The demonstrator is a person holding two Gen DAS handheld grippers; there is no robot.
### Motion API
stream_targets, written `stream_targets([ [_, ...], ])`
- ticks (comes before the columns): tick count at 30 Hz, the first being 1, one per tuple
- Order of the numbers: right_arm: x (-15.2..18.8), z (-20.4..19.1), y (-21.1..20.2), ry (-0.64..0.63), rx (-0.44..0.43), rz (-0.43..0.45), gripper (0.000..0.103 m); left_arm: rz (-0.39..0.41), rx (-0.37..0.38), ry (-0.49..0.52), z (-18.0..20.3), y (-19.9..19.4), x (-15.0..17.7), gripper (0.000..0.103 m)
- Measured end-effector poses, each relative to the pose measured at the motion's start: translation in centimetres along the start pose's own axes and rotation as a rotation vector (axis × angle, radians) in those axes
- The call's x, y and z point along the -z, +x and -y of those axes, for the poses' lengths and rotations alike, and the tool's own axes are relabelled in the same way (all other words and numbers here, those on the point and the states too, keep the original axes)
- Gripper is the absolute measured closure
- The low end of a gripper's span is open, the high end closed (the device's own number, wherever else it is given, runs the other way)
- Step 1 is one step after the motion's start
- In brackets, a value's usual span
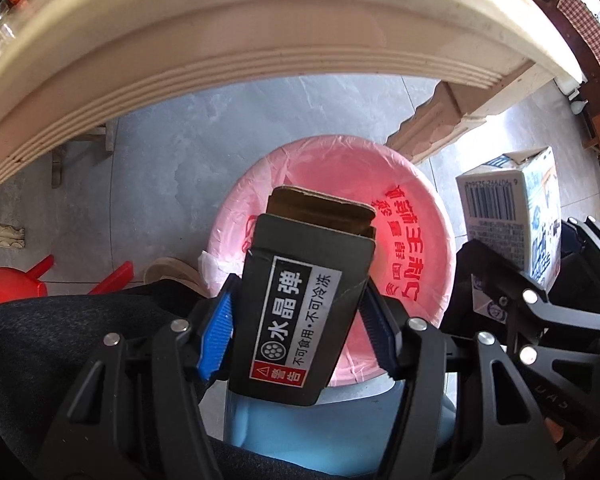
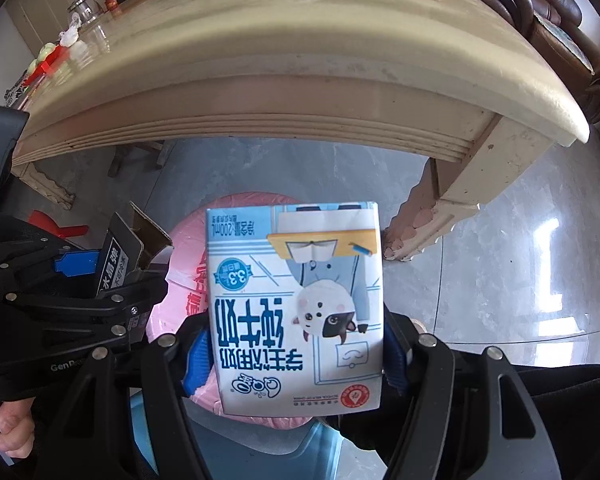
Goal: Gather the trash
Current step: 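Lift the black box and milk carton and carry both over the pink bin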
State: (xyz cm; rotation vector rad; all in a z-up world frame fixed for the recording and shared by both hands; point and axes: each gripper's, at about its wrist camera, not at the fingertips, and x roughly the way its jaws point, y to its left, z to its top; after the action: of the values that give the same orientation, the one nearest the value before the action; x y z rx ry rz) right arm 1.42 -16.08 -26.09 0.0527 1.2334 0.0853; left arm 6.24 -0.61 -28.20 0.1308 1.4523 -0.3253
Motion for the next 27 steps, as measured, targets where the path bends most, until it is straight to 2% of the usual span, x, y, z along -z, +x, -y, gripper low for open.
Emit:
stream_targets([
  [6,0.6,0.5,3.3,-0.006,0.004,-0.059,0.038,-0.113,0.030,-0.007,-0.1,4.4,-0.6,0.045],
  [15,1.0,1.8,7.6,0.016,-0.003,-0.149,0.037,-0.209,0.006,-0.018,-0.7,9.2,-1.3,0.045],
  [21,0.9,1.5,8.9,0.020,-0.018,-0.178,0.037,-0.237,-0.010,-0.036,-1.0,10.4,-2.0,0.045],
  [27,0.7,1.6,9.8,0.026,-0.037,-0.207,0.037,-0.268,0.008,-0.061,-1.6,11.3,-2.4,0.045],
])
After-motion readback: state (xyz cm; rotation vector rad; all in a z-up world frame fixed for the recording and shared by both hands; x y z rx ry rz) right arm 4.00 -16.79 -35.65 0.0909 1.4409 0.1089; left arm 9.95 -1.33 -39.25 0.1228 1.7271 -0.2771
